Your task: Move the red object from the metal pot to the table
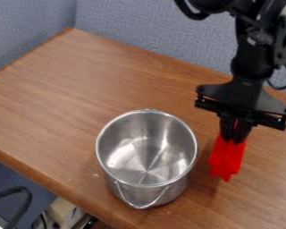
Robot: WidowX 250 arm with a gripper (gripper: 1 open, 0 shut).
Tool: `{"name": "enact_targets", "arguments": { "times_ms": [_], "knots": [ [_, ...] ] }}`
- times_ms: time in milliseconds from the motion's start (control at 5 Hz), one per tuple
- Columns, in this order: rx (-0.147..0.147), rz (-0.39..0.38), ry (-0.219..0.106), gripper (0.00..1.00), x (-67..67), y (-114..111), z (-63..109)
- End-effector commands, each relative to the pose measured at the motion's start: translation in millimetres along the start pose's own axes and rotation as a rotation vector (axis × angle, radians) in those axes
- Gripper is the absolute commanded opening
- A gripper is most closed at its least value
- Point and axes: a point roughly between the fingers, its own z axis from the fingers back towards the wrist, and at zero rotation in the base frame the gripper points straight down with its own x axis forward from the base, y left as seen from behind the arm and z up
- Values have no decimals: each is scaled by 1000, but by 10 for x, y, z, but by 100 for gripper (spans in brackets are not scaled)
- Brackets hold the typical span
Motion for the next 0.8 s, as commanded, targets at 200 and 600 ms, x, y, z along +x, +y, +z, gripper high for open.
{"name": "enact_targets", "arguments": {
  "times_ms": [200, 600],
  "knots": [
    [2, -26, -19, 0, -166, -4, 28],
    [23, -63, -6, 0, -380, 26, -60]
  ]
}}
